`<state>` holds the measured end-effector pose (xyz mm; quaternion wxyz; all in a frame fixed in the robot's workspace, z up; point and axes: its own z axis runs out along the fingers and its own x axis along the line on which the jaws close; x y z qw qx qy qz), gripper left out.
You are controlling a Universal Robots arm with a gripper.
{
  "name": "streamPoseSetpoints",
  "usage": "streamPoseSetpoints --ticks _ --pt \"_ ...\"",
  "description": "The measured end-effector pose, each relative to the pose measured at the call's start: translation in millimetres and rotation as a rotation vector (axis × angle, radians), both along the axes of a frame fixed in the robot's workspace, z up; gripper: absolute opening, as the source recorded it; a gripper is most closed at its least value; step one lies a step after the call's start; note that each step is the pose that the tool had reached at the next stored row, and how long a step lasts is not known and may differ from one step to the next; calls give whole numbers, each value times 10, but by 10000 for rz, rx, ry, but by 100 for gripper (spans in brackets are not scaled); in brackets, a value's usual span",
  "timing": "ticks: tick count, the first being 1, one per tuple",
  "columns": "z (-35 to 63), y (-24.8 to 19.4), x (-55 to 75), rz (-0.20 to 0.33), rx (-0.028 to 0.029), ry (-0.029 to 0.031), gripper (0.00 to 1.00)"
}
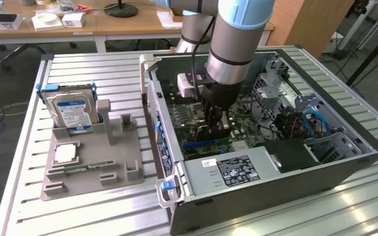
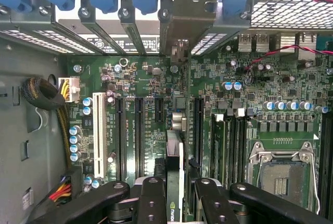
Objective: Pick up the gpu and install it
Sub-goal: 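Pick up the gpu and move the gpu toward the slot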
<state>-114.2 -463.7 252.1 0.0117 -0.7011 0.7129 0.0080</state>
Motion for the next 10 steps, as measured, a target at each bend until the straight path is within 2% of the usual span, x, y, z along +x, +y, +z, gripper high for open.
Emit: streamPoseSetpoints --ticks 10 --pt "-11 1 0 0 2 -1 26"
